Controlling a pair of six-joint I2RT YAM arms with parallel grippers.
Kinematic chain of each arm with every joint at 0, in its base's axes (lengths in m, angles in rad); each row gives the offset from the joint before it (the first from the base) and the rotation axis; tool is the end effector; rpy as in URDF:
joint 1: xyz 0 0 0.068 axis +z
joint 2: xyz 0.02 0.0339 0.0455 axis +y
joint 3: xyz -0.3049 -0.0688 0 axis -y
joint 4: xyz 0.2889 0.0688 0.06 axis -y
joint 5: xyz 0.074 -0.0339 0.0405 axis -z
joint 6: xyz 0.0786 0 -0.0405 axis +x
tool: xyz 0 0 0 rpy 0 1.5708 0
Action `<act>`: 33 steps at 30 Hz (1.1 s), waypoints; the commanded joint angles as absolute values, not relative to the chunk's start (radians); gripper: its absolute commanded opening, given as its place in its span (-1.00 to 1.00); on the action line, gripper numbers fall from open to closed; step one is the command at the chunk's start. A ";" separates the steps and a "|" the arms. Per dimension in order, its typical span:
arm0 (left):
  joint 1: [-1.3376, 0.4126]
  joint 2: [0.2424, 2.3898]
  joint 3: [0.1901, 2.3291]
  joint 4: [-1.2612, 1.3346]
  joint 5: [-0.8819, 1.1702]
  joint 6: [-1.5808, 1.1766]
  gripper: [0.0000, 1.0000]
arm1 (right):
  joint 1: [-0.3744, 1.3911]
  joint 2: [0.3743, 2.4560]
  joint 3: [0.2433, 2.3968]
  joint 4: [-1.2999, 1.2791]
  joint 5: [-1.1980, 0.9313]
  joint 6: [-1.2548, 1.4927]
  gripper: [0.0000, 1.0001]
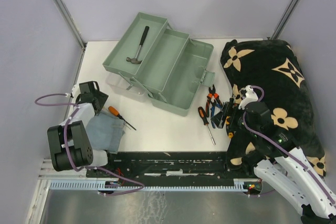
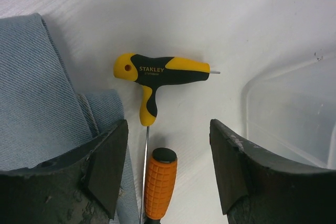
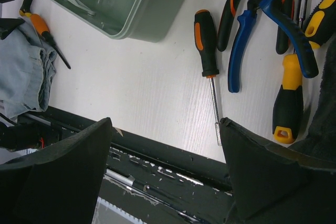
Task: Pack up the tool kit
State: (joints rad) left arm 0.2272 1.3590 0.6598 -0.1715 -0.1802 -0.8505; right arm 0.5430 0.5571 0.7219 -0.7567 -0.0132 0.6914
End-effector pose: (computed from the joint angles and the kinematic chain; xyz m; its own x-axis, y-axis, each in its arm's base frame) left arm 0.3019 0.0843 0.1558 -0.2404 -0.8145 -0.5280 -0.7804 0.4856 -0.3938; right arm 0.1390 0.0851 0.2962 -0.7034 0.3202 -0.6346 -0.1007 0.8389 0.5348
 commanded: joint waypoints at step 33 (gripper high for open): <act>0.234 1.614 0.783 -0.268 -0.230 -0.794 -0.17 | 0.543 0.531 0.707 -0.755 0.069 0.700 0.82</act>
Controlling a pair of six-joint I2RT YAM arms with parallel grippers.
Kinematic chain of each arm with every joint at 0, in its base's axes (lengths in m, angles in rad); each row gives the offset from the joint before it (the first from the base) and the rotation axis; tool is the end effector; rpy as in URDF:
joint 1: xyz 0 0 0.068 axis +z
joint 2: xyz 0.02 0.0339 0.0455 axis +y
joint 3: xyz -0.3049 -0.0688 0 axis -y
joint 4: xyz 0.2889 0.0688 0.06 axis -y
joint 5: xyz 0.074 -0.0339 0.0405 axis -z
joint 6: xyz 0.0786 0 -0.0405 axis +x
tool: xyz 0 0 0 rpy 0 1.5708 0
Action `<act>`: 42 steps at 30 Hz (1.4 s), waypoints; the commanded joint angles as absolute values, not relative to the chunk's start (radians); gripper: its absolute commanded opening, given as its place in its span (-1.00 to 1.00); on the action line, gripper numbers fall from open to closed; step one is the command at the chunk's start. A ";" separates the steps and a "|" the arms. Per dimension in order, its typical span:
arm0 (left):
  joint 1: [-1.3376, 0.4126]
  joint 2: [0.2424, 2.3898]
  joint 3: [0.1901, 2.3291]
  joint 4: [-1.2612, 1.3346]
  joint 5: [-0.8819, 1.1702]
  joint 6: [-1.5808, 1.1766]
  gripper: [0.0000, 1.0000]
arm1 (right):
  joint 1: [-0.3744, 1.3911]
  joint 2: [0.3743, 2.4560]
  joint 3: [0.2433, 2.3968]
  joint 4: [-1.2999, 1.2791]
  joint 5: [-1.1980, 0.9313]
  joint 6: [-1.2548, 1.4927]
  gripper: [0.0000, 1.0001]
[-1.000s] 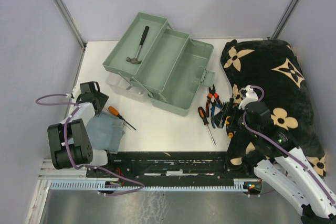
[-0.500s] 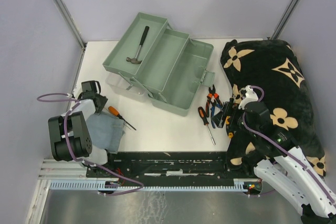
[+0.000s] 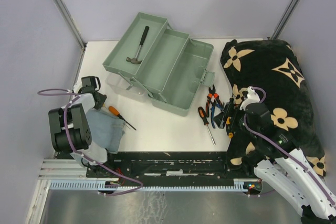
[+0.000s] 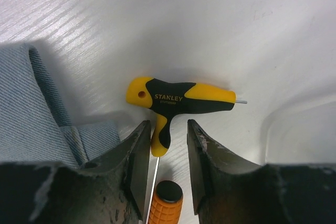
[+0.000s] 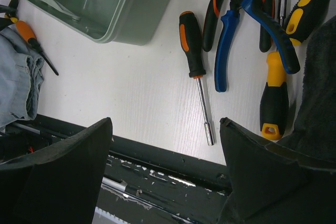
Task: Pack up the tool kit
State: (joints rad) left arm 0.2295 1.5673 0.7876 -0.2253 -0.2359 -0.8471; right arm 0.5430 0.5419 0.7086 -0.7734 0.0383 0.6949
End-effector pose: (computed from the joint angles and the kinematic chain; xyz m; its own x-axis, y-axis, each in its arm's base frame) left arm 0.3339 0.0969 0.1310 -0.2871 -0.8153 -0.5028 -0.8432 0.4642 -0.2711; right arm 0.1377 0.0796 0.2909 -0.6883 0.3319 -0.6450 -0.0633 0.8583 0.5093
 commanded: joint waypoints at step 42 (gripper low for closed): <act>0.236 1.007 0.738 -0.237 -0.337 -0.765 -0.94 | 0.544 0.558 0.708 -0.732 0.066 0.708 0.82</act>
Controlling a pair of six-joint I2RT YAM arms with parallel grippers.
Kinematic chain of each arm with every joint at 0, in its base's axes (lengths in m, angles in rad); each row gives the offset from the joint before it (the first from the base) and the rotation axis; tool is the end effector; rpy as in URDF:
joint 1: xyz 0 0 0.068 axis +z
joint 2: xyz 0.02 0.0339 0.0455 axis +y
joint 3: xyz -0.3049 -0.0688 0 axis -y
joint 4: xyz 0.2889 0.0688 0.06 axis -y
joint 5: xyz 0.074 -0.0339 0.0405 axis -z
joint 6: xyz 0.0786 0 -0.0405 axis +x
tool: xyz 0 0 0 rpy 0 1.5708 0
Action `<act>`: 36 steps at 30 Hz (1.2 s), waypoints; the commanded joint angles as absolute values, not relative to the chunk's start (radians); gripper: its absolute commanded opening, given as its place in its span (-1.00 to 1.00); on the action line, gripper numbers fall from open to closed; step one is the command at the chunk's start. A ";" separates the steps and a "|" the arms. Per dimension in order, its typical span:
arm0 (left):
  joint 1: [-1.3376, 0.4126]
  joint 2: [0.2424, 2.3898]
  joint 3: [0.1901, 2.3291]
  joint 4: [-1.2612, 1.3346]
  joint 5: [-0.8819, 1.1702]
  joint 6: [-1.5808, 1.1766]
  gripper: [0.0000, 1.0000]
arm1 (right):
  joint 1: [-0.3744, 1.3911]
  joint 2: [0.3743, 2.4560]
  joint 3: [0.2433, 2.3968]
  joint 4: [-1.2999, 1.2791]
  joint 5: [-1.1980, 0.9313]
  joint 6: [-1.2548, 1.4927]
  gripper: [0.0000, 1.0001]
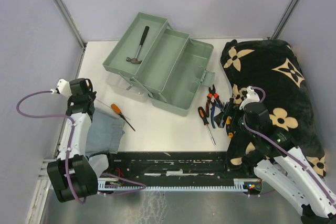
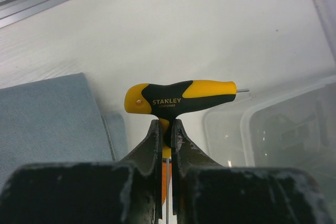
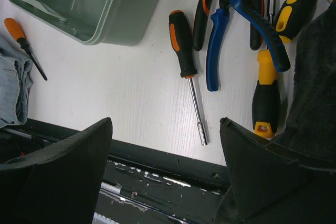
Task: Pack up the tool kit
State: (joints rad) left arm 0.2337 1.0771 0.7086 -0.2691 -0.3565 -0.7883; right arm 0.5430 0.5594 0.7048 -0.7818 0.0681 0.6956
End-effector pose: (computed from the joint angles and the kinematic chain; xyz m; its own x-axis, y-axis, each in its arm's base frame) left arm 0.2712 0.0927 0.2460 -0.0609 -0.6976 -0.7139 -0.7560 0.4992 -0.4234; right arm 0.1409 0.0788 0.2859 -0.6909 0.3298 -0.6433 -0.0337 0.8742 0.4843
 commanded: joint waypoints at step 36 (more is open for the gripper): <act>-0.023 1.071 1.201 0.074 0.361 -0.398 -0.94 | 0.544 0.520 0.684 -0.712 0.090 0.777 0.82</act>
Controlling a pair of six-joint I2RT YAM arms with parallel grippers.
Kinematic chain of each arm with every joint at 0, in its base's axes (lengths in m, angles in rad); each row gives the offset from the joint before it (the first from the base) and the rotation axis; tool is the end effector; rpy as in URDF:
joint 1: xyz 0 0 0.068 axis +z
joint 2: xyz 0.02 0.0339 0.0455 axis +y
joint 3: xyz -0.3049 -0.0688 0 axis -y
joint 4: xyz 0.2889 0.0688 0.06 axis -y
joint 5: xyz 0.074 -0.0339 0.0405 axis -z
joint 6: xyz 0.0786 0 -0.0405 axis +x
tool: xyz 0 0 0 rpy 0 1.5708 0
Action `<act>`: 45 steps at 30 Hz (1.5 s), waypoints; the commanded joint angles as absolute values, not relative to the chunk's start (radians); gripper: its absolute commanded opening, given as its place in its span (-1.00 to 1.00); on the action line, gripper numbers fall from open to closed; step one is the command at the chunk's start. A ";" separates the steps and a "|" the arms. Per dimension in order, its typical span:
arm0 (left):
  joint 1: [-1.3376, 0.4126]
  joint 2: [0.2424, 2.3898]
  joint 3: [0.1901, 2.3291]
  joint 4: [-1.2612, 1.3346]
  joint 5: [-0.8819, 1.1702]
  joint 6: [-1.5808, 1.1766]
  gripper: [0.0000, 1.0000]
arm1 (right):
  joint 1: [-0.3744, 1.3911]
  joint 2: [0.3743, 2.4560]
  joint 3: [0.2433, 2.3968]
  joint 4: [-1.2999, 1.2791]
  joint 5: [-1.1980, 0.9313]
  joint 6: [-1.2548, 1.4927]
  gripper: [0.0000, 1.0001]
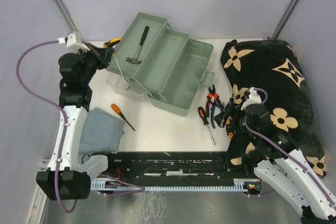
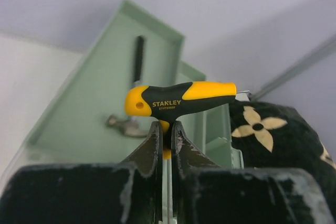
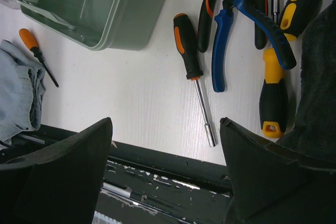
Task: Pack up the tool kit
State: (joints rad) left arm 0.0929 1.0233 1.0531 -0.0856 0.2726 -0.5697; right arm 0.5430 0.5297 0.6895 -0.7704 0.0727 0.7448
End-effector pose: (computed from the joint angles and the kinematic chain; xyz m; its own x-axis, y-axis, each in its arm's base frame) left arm 0.2984 0.0065 0.4341 -0.1429 -0.5350 -0.8327 0.1202 0.8257 -0.5512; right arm 0.1377 0.0764 0.2854 -0.6757 0.3818 -0.6306 -0.0087 0.8512 0.5247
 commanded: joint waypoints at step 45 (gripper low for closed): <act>-0.216 1.746 2.085 -0.550 0.183 0.003 0.57 | 0.544 0.561 0.683 -0.665 0.014 0.872 0.81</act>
